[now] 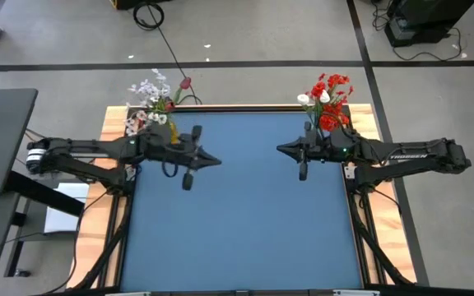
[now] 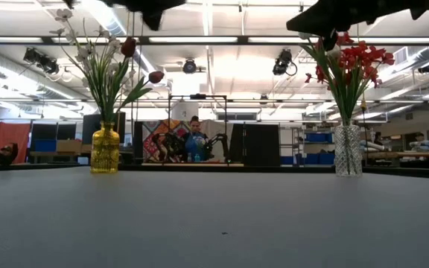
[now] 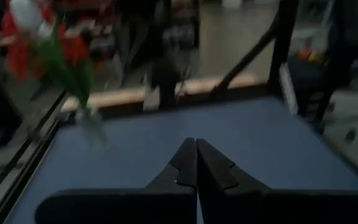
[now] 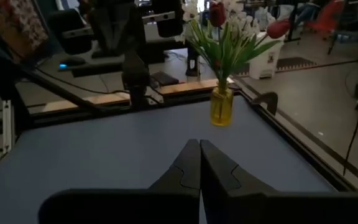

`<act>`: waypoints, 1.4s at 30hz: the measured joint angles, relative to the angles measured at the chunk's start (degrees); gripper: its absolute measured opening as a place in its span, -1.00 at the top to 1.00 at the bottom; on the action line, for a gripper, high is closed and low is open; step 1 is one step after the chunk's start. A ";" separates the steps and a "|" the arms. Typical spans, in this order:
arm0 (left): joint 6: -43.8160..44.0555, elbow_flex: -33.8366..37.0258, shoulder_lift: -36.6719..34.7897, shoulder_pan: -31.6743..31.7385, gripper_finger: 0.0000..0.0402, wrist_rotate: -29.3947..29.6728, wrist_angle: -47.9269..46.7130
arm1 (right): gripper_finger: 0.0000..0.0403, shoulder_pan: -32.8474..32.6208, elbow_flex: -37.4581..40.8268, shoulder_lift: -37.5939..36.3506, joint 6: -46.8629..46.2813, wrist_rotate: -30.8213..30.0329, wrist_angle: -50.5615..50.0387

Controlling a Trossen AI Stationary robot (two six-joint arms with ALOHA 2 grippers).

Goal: Sort flowers into vase by color
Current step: Return to Home Position

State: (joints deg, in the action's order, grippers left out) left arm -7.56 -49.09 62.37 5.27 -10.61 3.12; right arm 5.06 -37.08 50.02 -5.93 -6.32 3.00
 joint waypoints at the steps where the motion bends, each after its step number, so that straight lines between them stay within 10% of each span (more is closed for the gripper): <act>1: -0.49 -0.01 -1.76 -0.60 0.99 1.46 -3.68 | 0.97 0.01 0.04 -0.40 0.20 0.23 -0.36; 17: 2.00 28.84 -23.96 -1.33 1.00 3.49 10.77 | 0.99 -0.95 21.07 -12.60 -2.28 3.52 21.65; 26: 0.32 29.42 -35.10 -1.33 1.00 3.47 -4.76 | 1.00 -0.87 21.34 -18.09 -3.28 3.97 10.80; 35: 4.24 42.84 -39.63 -1.33 1.00 5.78 13.66 | 1.00 -0.87 30.49 -21.70 -10.63 2.99 18.45; 42: 3.92 41.94 -45.38 -1.33 1.00 6.50 6.41 | 1.00 -0.10 26.93 -26.59 -10.10 4.35 4.71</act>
State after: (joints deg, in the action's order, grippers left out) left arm -3.64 -7.16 16.98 3.95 -4.11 9.52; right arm 4.96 -10.15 23.43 -16.03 -1.97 7.71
